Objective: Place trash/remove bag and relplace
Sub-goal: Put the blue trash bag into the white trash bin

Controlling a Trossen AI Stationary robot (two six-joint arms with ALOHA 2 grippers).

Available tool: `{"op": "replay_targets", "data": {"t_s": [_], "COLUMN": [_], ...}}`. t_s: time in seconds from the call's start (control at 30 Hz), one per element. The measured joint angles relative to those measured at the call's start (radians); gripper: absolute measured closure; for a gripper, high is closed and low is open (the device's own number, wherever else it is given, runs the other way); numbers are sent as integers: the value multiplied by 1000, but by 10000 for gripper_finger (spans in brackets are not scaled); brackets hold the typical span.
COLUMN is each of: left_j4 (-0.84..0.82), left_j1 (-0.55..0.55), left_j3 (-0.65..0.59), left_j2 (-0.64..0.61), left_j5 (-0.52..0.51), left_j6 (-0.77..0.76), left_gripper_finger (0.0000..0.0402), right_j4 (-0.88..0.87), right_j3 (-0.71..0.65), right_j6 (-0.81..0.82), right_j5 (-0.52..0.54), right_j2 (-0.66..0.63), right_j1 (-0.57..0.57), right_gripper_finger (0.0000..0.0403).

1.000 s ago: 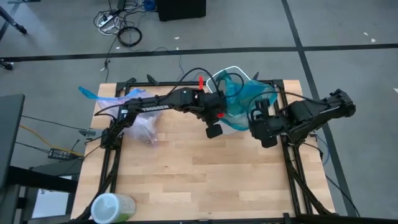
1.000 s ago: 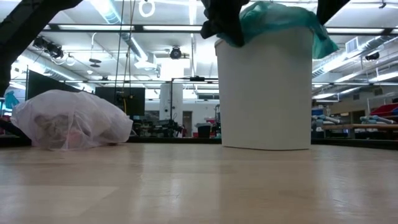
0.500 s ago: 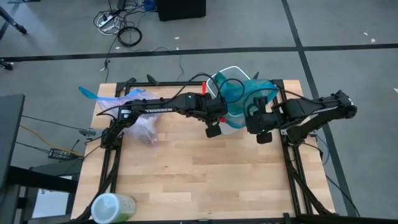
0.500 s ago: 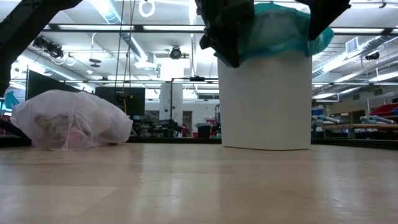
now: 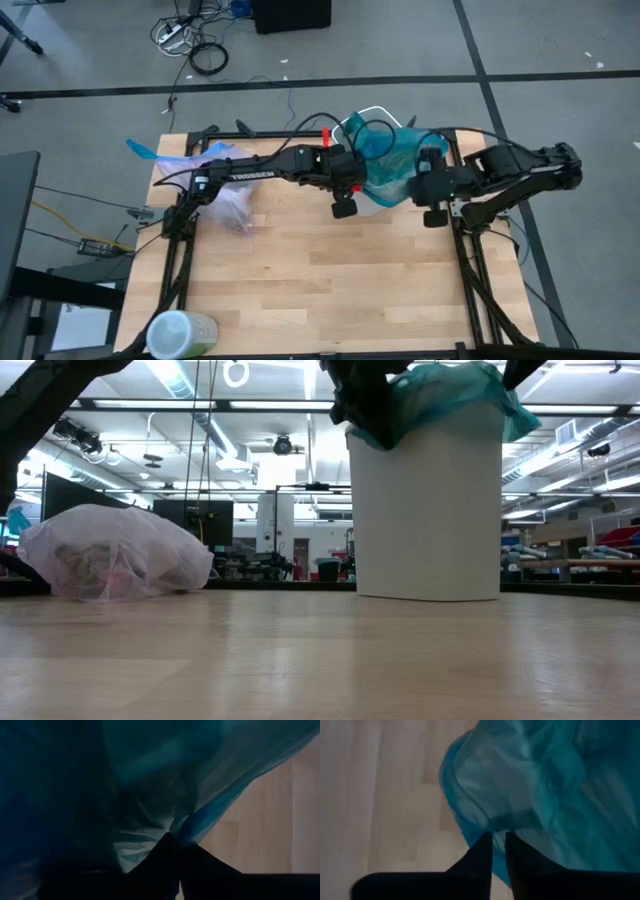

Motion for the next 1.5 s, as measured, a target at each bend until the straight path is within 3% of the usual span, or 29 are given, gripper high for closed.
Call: {"op": "replay_targets", "data": {"t_s": [0.27, 0.4, 0.6, 0.7, 0.83, 1.03, 1.2, 1.5], "left_j4": [25, 28, 29, 39, 56, 55, 53, 48], "left_j1": [0, 1, 2, 2, 2, 2, 2, 2], "left_j3": [-16, -15, -15, -15, -13, -11, -11, -9], "left_j2": [0, 0, 0, 0, 0, 0, 0, 0], "left_j5": [1, -7, -10, -10, -9, 13, 13, 13], "left_j6": [2, 2, 2, 2, 22, 25, 4, -6], "left_gripper_finger": [323, 308, 300, 300, 300, 300, 300, 300], "right_j4": [-47, -40, 9, 111, 267, 298, 450, 783], "right_j3": [-28, -3, 70, 65, 63, 39, -99, -366], "right_j6": [47, 18, 42, 57, -39, -31, -23, -16], "right_j5": [-47, -63, -185, -115, -5, 6, 46, 209], "right_j2": [-5, -27, -107, -142, -149, -130, -144, -200], "right_j1": [-15, -12, 13, 13, 8, -19, -21, 14], "right_gripper_finger": [298, 293, 302, 305, 313, 343, 396, 403]}}
